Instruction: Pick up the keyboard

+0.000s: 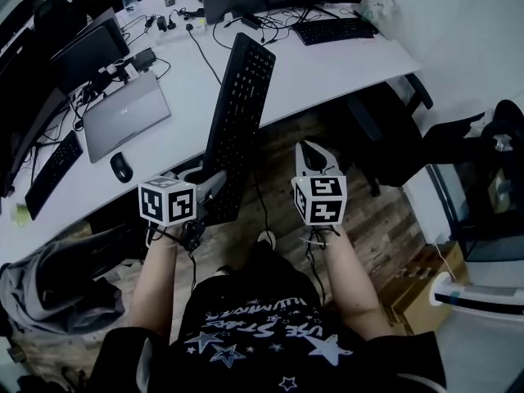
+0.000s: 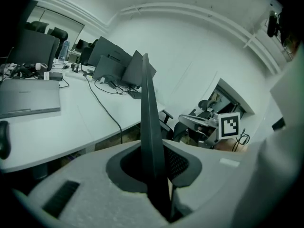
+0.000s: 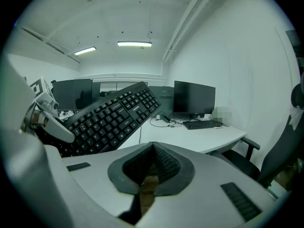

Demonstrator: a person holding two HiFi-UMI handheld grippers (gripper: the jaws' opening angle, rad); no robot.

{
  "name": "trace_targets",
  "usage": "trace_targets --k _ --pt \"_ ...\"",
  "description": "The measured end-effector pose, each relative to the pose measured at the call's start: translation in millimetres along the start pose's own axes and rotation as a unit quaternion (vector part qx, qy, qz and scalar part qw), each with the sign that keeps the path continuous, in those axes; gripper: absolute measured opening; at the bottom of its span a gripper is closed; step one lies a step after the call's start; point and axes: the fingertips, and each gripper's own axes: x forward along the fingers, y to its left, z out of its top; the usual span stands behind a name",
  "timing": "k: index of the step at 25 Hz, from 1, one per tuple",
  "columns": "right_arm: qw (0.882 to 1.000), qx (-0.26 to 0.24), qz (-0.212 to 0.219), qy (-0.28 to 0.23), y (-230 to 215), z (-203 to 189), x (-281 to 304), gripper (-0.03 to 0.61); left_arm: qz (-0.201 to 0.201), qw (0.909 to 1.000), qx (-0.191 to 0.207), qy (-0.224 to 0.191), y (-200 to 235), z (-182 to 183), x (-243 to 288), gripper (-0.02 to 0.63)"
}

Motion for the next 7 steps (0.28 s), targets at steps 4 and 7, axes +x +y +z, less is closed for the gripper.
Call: trace_targets --k 4,7 --pt "1.000 0.001 -0.012 0.000 23 -11 -34 0.006 -0.017 0.9998 0.003 0.004 -16 -26 -22 0.079" --pt "1.000 0.002 -0.020 0.003 37 -21 -64 0.006 -0.027 0.9996 0.001 0.006 -30 -46 -42 0.078"
